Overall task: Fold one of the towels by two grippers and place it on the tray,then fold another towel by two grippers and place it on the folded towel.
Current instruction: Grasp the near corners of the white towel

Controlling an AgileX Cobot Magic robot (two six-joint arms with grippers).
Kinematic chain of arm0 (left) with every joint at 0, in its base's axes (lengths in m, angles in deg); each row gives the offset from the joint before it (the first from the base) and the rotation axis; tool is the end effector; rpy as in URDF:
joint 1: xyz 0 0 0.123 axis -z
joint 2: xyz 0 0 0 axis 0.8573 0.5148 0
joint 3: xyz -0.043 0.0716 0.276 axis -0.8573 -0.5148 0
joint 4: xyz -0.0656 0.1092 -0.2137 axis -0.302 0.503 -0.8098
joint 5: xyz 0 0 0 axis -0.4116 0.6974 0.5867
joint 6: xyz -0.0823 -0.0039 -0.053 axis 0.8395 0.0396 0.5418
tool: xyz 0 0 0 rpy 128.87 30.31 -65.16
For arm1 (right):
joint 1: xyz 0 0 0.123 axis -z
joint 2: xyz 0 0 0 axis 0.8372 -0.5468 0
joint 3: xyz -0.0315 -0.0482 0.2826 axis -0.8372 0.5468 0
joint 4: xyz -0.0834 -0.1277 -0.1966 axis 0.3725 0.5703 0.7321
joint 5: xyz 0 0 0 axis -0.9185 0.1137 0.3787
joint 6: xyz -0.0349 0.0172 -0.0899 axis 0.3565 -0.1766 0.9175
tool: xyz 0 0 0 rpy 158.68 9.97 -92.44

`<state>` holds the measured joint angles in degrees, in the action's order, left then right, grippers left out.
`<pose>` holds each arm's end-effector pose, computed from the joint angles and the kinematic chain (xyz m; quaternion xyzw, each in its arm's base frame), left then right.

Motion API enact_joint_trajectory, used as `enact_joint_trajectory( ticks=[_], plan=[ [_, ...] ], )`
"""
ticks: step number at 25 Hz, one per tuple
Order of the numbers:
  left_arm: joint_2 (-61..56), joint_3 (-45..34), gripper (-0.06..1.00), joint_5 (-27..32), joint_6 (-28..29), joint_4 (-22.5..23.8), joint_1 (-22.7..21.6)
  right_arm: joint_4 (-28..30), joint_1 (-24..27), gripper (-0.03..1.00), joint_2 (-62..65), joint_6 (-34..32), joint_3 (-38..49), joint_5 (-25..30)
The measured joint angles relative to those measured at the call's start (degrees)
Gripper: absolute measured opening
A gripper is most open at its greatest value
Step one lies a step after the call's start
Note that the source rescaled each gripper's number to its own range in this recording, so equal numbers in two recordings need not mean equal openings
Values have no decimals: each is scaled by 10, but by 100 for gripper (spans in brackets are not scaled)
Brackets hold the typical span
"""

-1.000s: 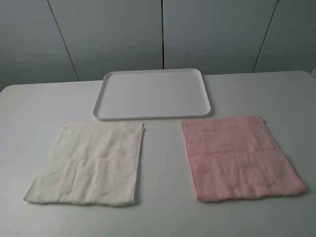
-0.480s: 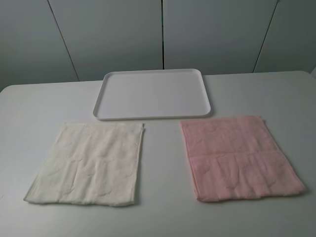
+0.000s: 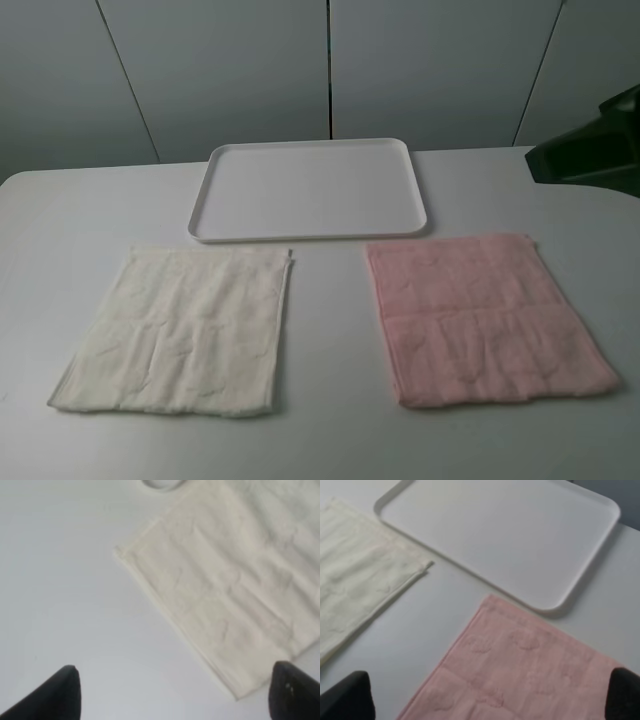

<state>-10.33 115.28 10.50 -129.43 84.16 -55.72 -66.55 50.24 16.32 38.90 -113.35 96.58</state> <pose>0.1666 -0.0175 0.3172 0.3951 0.8767 0.0576 0.2684 0.1655 0.0609 0.3184 -0.3211 0.8616 0.1468 0.3647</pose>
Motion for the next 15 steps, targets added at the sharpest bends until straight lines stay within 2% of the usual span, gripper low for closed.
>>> enact_joint_trajectory(
  ticks=[4,12,15],
  plan=[
    [63,0,97,-11,-65,11,6,23,-68,100,-80,45,-38,-3],
    [125,0,97,-26,-166,6,7,131,-215,100,-176,52,-54,-29],
    [126,1,97,-26,-205,-2,10,143,-257,100,-203,52,-54,-38]
  ],
)
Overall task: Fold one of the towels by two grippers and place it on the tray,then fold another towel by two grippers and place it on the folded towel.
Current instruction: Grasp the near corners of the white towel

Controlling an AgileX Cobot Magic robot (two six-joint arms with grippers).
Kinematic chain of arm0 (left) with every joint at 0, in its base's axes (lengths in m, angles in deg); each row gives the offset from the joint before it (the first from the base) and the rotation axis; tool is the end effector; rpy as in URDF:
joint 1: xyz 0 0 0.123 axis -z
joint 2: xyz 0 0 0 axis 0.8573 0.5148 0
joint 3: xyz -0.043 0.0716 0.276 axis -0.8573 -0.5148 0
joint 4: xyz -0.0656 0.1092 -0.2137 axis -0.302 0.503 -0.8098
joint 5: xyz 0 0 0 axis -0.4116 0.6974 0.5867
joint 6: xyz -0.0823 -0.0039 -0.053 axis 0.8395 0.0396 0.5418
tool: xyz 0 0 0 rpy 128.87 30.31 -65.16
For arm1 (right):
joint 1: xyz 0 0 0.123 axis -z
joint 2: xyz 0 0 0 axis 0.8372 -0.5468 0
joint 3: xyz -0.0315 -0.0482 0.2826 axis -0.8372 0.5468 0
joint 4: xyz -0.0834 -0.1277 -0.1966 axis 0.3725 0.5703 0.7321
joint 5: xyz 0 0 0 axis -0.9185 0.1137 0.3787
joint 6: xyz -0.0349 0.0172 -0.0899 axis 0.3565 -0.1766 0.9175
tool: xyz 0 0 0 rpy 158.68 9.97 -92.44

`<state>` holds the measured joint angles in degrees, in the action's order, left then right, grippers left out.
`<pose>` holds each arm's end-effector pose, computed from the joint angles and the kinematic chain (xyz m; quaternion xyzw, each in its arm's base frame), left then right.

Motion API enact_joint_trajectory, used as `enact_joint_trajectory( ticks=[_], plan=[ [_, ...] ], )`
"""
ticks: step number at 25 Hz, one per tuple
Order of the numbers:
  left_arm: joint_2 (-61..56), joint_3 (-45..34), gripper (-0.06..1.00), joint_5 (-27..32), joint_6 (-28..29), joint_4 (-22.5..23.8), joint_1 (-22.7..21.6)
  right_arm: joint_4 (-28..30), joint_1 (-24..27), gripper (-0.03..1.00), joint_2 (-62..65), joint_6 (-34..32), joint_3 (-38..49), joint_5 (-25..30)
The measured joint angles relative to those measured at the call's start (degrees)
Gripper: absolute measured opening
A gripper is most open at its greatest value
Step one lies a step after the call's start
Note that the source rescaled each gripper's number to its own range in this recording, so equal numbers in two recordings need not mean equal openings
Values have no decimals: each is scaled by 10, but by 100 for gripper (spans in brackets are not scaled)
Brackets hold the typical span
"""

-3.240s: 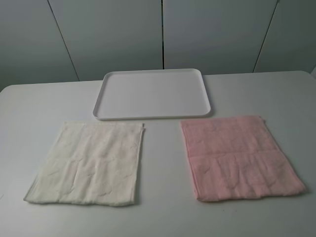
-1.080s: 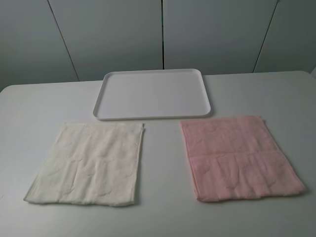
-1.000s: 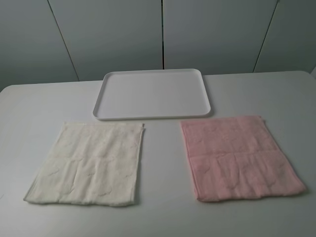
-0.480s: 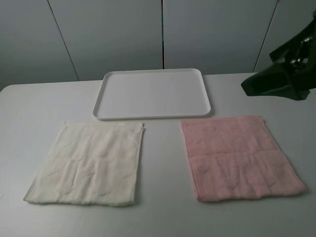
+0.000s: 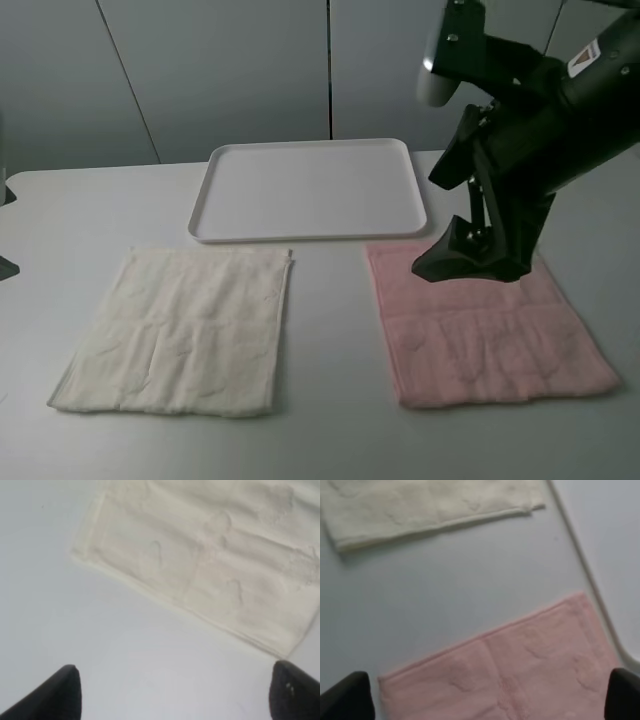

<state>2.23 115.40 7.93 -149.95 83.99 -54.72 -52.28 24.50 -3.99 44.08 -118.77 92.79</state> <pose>0.2087 -0.0236 0.2783 0.5580 0.8072 0.0592 0.1830 0.1956 0.1510 0.2671 -0.5881 0.7692 0.1011 0.2287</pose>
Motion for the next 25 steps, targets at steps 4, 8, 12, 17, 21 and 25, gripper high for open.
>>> enact_joint_trajectory(
  ticks=[4,8,12,17,21,25],
  plan=[
    [22,0,97,0,-14,2,45,25,-45,100,-39,0,0,-5],
    [65,0,97,-1,-16,52,105,44,-75,100,-68,0,-1,-9],
    [113,0,97,-6,-16,65,142,75,-115,100,-93,0,-1,-12],
    [166,0,97,-7,-16,76,165,100,-163,100,-127,-8,-1,-17],
    [184,-9,97,-14,-16,94,168,115,-200,100,-154,-24,-10,-26],
    [186,-81,97,-24,-16,132,168,134,-227,100,-187,-42,-15,-48]
  ],
)
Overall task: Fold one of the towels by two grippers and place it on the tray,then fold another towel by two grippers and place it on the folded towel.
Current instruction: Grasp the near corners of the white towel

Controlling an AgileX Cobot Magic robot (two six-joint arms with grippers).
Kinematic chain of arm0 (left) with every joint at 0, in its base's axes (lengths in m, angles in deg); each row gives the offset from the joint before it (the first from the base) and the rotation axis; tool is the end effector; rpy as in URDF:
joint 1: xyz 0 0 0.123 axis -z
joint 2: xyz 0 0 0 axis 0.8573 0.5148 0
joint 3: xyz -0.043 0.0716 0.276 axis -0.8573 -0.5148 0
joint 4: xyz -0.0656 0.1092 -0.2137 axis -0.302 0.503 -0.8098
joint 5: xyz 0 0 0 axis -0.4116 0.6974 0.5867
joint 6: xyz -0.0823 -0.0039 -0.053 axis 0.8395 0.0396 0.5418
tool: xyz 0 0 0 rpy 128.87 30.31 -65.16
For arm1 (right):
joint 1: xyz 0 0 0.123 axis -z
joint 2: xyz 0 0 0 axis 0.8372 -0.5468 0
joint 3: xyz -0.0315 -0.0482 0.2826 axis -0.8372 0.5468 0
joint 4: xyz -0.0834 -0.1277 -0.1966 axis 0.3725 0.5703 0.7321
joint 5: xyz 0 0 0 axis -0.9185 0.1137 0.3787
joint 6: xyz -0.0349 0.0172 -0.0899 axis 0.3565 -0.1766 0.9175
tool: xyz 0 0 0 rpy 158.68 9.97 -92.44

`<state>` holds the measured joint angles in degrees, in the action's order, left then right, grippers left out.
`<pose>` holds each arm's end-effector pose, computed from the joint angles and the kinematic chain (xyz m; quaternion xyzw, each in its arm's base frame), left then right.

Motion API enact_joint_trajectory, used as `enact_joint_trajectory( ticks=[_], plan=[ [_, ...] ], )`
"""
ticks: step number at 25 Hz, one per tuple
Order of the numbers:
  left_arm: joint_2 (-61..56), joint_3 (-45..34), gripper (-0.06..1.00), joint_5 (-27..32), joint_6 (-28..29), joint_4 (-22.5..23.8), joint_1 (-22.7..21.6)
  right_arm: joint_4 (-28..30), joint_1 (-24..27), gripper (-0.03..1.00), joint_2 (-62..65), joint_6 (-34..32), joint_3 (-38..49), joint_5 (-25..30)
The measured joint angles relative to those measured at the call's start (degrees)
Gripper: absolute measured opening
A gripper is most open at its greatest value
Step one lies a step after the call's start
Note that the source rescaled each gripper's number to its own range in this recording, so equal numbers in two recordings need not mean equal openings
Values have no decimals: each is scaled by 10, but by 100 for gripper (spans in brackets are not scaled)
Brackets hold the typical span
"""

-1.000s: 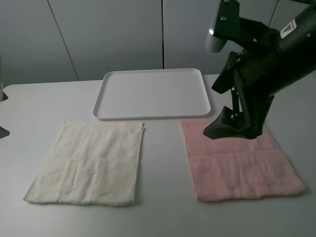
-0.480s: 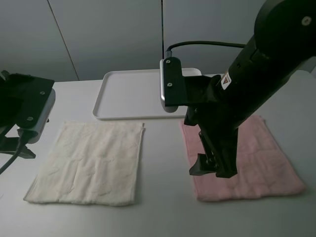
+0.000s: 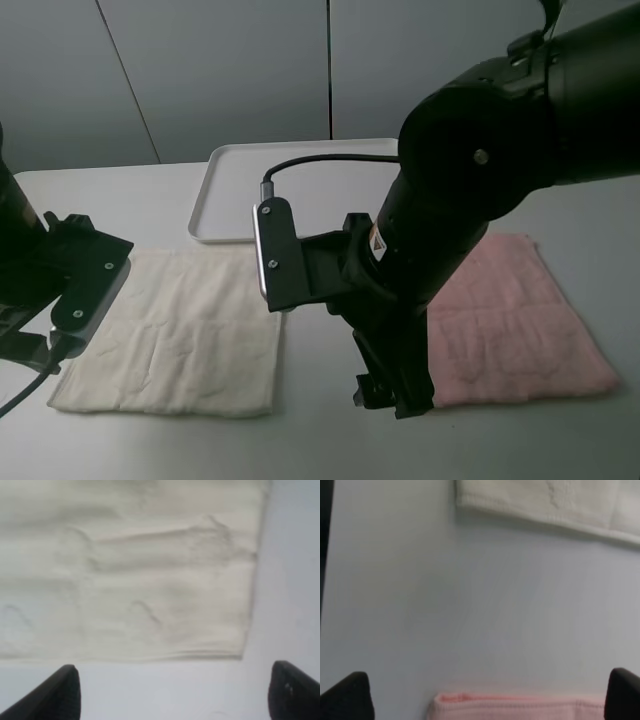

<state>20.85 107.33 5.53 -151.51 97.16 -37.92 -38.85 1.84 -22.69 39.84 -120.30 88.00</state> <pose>0.2102 -0.0701 0.1731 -0.7338 -0.6770 -0.0376 0.0425 0.1622 0.2420 0.1851 -0.7585 0.6425 0.0397 0.1017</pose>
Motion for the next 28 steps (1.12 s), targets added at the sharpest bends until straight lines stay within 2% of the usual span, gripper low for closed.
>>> enact_joint_trajectory(
  ticks=[6,9,15,22,28],
  plan=[
    [2,-115,97,-63,1,11,0,1,-29,100,-53,-17,-38,-12],
    [2,-139,97,-92,7,11,0,1,-36,100,-72,-21,-53,-14],
    [5,-141,97,-148,65,48,0,-2,-38,100,-83,-23,-58,-16],
    [70,-141,97,-169,73,65,0,-3,-62,100,-91,-23,-59,-15],
    [77,-141,97,-174,73,77,0,-10,-70,100,-94,-24,-59,-18]
  ],
)
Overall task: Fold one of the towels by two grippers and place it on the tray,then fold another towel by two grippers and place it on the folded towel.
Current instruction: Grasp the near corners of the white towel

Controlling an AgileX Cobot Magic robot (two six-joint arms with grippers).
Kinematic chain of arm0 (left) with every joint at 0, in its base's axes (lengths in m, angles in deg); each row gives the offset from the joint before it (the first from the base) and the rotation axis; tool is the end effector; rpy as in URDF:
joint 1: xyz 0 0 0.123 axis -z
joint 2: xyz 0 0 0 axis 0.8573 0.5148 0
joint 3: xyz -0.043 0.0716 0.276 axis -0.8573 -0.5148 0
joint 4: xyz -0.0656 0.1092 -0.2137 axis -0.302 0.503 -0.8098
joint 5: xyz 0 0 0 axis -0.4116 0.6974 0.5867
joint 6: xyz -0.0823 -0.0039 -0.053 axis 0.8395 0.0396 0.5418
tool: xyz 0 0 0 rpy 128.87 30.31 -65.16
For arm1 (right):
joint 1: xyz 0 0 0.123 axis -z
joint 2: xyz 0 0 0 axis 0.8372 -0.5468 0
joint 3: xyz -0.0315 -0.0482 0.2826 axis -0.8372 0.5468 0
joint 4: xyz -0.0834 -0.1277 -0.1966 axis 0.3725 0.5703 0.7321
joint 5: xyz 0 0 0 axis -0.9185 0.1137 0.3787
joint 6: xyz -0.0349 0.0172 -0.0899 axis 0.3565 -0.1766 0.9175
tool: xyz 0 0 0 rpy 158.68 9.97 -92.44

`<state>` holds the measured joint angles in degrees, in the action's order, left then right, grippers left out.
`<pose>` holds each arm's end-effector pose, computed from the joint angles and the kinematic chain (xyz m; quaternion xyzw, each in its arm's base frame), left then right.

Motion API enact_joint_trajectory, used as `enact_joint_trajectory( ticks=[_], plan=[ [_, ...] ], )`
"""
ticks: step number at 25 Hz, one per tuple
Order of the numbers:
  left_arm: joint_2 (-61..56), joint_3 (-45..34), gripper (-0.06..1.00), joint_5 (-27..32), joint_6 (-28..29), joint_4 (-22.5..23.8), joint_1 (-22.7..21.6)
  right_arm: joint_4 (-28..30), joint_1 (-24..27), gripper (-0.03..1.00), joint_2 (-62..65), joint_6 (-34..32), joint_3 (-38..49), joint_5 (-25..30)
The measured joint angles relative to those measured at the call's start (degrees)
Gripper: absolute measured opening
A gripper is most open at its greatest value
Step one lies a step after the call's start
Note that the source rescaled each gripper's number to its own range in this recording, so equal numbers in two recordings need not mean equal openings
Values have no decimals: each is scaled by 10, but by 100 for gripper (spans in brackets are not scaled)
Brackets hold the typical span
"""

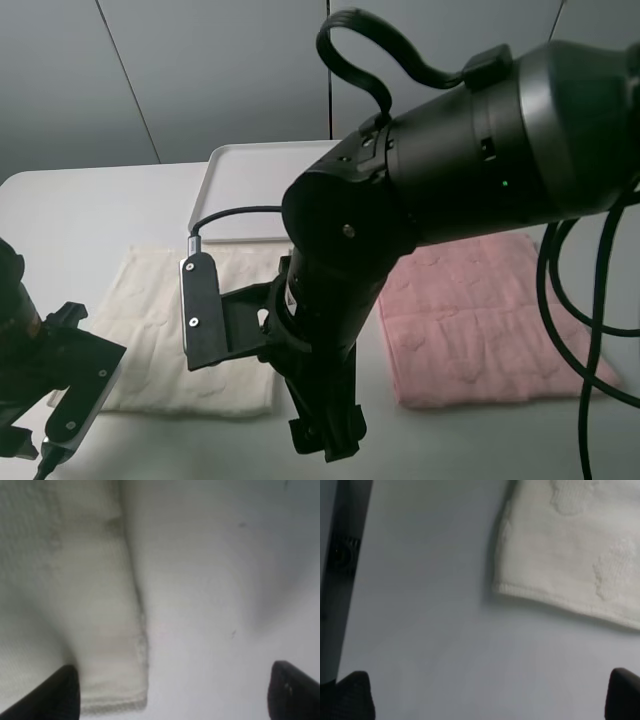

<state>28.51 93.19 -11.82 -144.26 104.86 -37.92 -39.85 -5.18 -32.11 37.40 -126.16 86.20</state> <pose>0.1795 -0.0530 0.1026 -0.7377 -0.6686 -0.0450 0.0827 0.1468 0.2909 0.1586 -0.7799 0.6184 0.0505 0.0822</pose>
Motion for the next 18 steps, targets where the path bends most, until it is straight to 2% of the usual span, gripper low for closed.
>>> enact_joint_trajectory(
  ticks=[8,18],
  plan=[
    [14,0,97,-1,11,29,0,-7,-1,100,-23,0,0,-9],
    [43,0,97,-11,17,35,0,-20,-1,100,-23,8,0,-28]
  ],
)
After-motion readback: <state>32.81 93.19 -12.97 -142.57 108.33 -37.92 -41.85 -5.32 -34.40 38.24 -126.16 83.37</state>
